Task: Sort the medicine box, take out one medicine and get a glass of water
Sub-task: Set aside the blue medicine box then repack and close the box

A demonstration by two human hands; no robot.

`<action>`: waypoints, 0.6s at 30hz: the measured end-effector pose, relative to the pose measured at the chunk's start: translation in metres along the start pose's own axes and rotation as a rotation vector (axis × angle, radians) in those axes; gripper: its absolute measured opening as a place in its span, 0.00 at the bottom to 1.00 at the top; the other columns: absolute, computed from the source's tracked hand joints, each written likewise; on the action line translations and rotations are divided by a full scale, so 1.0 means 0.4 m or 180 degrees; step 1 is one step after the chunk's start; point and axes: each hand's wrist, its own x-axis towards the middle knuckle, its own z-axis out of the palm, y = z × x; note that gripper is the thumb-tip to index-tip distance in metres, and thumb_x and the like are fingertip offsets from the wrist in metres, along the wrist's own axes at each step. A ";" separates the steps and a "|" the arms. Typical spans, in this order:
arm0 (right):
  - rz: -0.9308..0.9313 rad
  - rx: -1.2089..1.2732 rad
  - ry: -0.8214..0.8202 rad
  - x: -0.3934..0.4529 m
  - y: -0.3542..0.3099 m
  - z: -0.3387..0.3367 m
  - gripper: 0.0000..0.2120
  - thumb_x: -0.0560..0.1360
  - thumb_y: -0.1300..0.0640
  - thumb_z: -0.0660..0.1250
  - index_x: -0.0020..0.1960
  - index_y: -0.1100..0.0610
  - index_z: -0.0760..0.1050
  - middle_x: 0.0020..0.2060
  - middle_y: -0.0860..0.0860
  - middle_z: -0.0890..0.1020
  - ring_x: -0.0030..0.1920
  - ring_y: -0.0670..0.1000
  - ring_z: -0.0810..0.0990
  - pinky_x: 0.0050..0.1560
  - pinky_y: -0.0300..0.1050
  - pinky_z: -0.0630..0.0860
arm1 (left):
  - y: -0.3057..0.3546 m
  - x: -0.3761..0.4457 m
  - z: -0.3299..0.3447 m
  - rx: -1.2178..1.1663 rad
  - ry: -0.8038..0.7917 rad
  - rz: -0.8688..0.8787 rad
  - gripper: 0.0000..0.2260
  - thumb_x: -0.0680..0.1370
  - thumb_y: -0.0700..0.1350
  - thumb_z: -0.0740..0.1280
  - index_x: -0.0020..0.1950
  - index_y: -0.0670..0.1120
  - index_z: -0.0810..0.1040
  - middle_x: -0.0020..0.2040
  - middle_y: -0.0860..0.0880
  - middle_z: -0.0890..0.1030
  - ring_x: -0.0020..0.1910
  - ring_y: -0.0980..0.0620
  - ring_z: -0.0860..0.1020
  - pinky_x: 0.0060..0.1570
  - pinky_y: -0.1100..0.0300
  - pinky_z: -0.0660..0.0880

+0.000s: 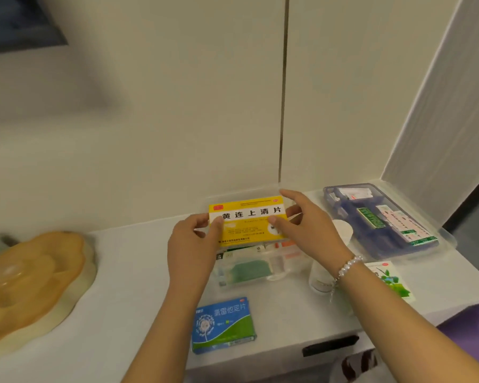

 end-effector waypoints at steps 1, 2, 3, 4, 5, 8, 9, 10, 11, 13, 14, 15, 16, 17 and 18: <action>-0.0008 -0.0109 -0.0062 0.005 0.003 0.008 0.26 0.71 0.51 0.69 0.67 0.47 0.66 0.38 0.42 0.75 0.36 0.42 0.77 0.31 0.30 0.71 | -0.012 0.006 -0.003 0.0142 -0.0056 -0.0069 0.14 0.74 0.55 0.66 0.53 0.49 0.80 0.52 0.50 0.80 0.47 0.53 0.77 0.43 0.59 0.72; -0.0015 -0.0230 -0.0108 0.009 0.004 0.014 0.25 0.72 0.51 0.68 0.67 0.47 0.66 0.38 0.42 0.74 0.35 0.41 0.76 0.29 0.28 0.70 | -0.022 0.012 -0.005 0.0227 -0.0082 -0.0113 0.14 0.73 0.55 0.66 0.53 0.48 0.81 0.54 0.48 0.80 0.51 0.51 0.77 0.46 0.56 0.73; -0.0006 -0.0338 -0.0143 0.015 0.005 0.017 0.24 0.73 0.51 0.67 0.67 0.47 0.67 0.37 0.41 0.74 0.35 0.40 0.75 0.28 0.27 0.69 | -0.028 0.015 -0.008 0.0253 -0.0086 -0.0135 0.14 0.73 0.55 0.67 0.51 0.48 0.81 0.55 0.47 0.79 0.53 0.50 0.76 0.49 0.52 0.74; 0.0017 -0.0442 -0.0181 0.020 0.005 0.018 0.23 0.73 0.51 0.66 0.67 0.48 0.67 0.37 0.41 0.73 0.34 0.39 0.74 0.28 0.26 0.68 | -0.033 0.017 -0.011 0.0228 -0.0084 -0.0152 0.13 0.72 0.55 0.68 0.50 0.48 0.81 0.56 0.47 0.77 0.55 0.48 0.75 0.51 0.47 0.76; 0.0044 -0.0550 -0.0235 0.024 0.004 0.018 0.22 0.74 0.51 0.66 0.67 0.48 0.68 0.37 0.41 0.74 0.34 0.39 0.73 0.29 0.26 0.67 | -0.035 0.018 -0.013 0.0175 -0.0100 -0.0178 0.13 0.72 0.54 0.69 0.51 0.48 0.79 0.57 0.47 0.75 0.57 0.47 0.74 0.51 0.43 0.76; 0.0135 -0.0841 -0.0456 0.033 0.002 0.026 0.22 0.74 0.52 0.65 0.68 0.51 0.68 0.44 0.49 0.78 0.41 0.45 0.76 0.39 0.32 0.68 | -0.043 0.018 -0.011 0.0089 -0.0251 -0.0274 0.17 0.72 0.50 0.69 0.59 0.48 0.73 0.60 0.45 0.71 0.59 0.46 0.72 0.55 0.42 0.75; 0.0156 -0.0917 -0.0527 0.034 0.001 0.034 0.22 0.74 0.53 0.65 0.68 0.52 0.68 0.47 0.51 0.79 0.45 0.48 0.77 0.43 0.33 0.67 | -0.047 0.020 -0.008 0.0029 -0.0289 -0.0310 0.19 0.73 0.49 0.69 0.62 0.48 0.71 0.62 0.44 0.71 0.59 0.46 0.72 0.57 0.43 0.74; 0.0167 -0.0990 -0.0606 0.036 0.001 0.043 0.22 0.74 0.53 0.65 0.68 0.52 0.68 0.48 0.51 0.79 0.47 0.48 0.76 0.44 0.33 0.65 | -0.048 0.021 -0.006 -0.0084 -0.0336 -0.0379 0.21 0.73 0.48 0.69 0.64 0.48 0.69 0.63 0.43 0.71 0.59 0.46 0.72 0.58 0.44 0.74; 0.0188 -0.1079 -0.0701 0.037 0.000 0.054 0.22 0.74 0.53 0.65 0.68 0.53 0.68 0.49 0.50 0.79 0.46 0.48 0.74 0.44 0.32 0.64 | -0.049 0.020 -0.004 -0.0234 -0.0402 -0.0488 0.23 0.73 0.47 0.69 0.66 0.48 0.67 0.64 0.43 0.71 0.59 0.46 0.73 0.58 0.46 0.74; 0.0308 -0.1310 -0.0880 0.043 0.000 0.073 0.23 0.74 0.52 0.66 0.68 0.53 0.68 0.54 0.53 0.79 0.46 0.48 0.75 0.45 0.36 0.66 | -0.050 0.016 0.000 -0.0528 -0.0538 -0.0693 0.26 0.74 0.47 0.68 0.70 0.51 0.62 0.65 0.44 0.72 0.57 0.48 0.74 0.53 0.54 0.74; 0.0401 -0.1412 -0.0910 0.048 0.000 0.079 0.23 0.73 0.52 0.66 0.67 0.55 0.68 0.55 0.54 0.79 0.47 0.50 0.76 0.45 0.38 0.68 | -0.052 0.013 0.002 -0.0616 -0.0567 -0.0730 0.26 0.75 0.46 0.67 0.70 0.52 0.61 0.65 0.44 0.72 0.55 0.50 0.74 0.48 0.59 0.73; 0.0503 -0.1497 -0.0909 0.054 0.000 0.083 0.23 0.73 0.52 0.67 0.65 0.57 0.68 0.54 0.55 0.79 0.47 0.51 0.77 0.43 0.40 0.69 | -0.056 0.011 0.004 -0.0679 -0.0566 -0.0743 0.26 0.75 0.46 0.66 0.71 0.53 0.60 0.65 0.45 0.72 0.52 0.52 0.74 0.43 0.63 0.71; 0.0597 -0.1580 -0.0925 0.059 0.000 0.084 0.21 0.72 0.52 0.68 0.62 0.59 0.70 0.52 0.56 0.80 0.45 0.52 0.76 0.39 0.40 0.69 | -0.059 0.010 0.006 -0.0752 -0.0542 -0.0763 0.26 0.76 0.46 0.66 0.71 0.53 0.60 0.65 0.46 0.73 0.50 0.54 0.74 0.40 0.65 0.70; 0.0662 -0.1681 -0.0994 0.065 -0.001 0.084 0.17 0.72 0.52 0.68 0.56 0.61 0.73 0.48 0.58 0.81 0.42 0.52 0.75 0.34 0.41 0.68 | -0.062 0.010 0.007 -0.0850 -0.0518 -0.0804 0.25 0.76 0.45 0.65 0.71 0.54 0.61 0.65 0.46 0.73 0.49 0.55 0.75 0.39 0.66 0.71; 0.0704 -0.1803 -0.1105 0.070 0.000 0.084 0.14 0.71 0.52 0.68 0.50 0.61 0.75 0.42 0.58 0.81 0.38 0.52 0.74 0.30 0.41 0.66 | -0.064 0.010 0.007 -0.0949 -0.0502 -0.0851 0.25 0.76 0.45 0.65 0.71 0.54 0.62 0.64 0.46 0.74 0.48 0.55 0.76 0.41 0.64 0.74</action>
